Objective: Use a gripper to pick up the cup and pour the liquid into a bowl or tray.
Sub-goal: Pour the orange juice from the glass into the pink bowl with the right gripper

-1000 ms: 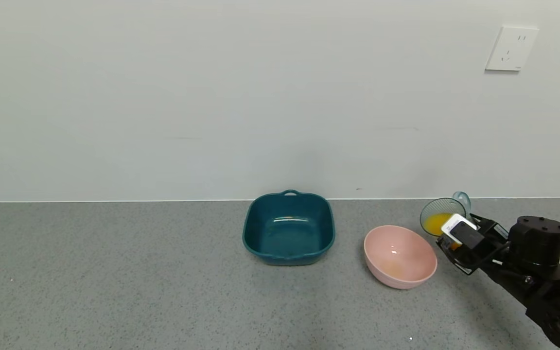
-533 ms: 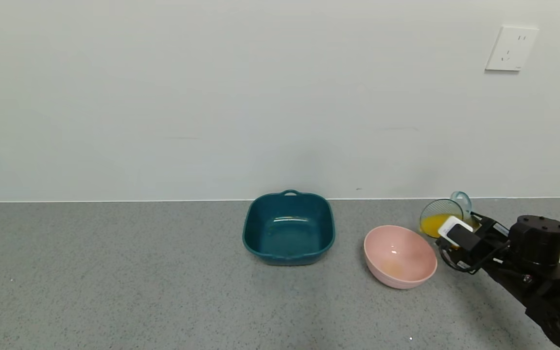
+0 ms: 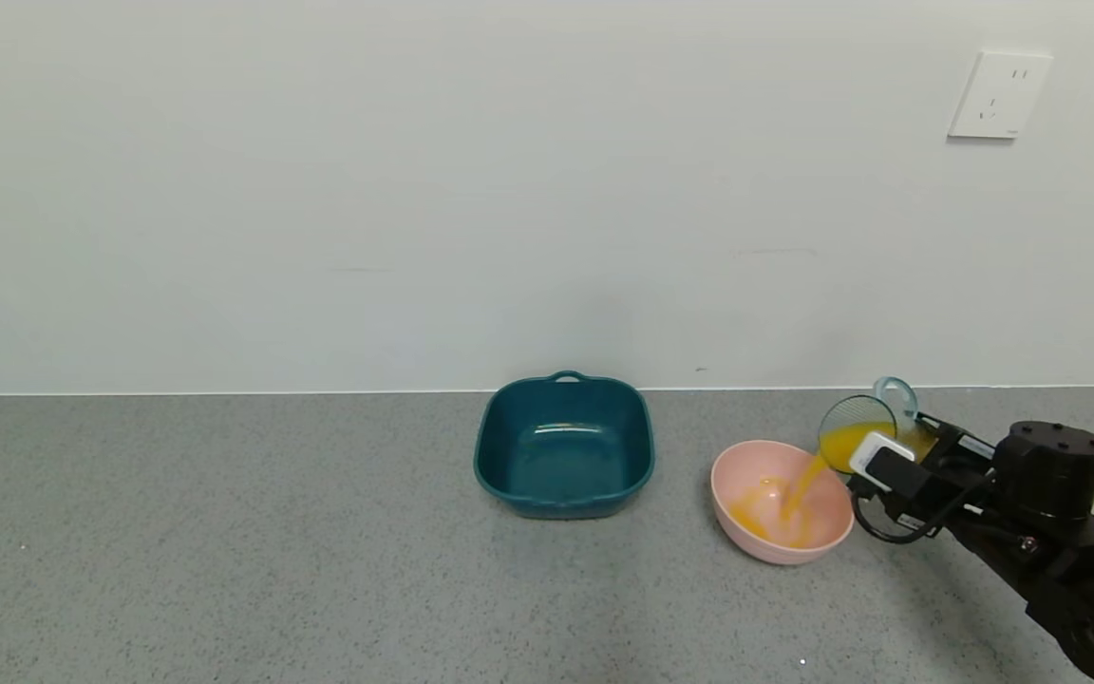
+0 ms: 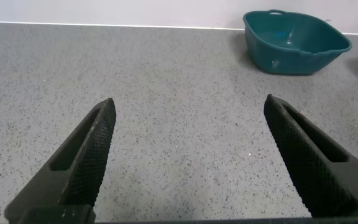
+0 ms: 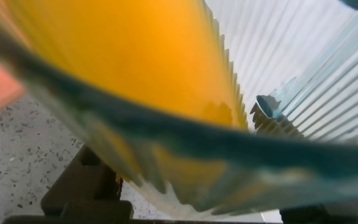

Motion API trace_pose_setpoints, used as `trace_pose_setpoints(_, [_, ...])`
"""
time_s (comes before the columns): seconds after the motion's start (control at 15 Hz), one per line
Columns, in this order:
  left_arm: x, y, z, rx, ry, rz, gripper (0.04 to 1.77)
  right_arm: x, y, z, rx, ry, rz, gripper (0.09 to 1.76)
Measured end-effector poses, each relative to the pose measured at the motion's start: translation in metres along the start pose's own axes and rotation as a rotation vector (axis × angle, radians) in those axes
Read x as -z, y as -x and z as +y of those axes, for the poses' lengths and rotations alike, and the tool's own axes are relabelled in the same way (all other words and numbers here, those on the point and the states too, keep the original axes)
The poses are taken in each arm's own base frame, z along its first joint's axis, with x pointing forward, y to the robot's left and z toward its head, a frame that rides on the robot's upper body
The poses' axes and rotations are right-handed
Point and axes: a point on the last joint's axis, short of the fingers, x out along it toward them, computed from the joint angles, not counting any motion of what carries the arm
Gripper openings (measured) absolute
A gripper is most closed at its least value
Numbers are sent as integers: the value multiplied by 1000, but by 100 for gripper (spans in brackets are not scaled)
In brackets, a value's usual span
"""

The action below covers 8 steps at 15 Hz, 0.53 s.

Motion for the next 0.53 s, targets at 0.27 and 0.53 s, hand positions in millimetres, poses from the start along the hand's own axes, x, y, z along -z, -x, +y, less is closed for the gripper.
trace_pose_setpoints(0.27, [0,0,0,0,0,0,172,0,-1,1,-2,52,1,133])
trace_pose_setpoints(0.53, [0,0,0,0,0,0,172,0,-2,0,2,88,-2,133])
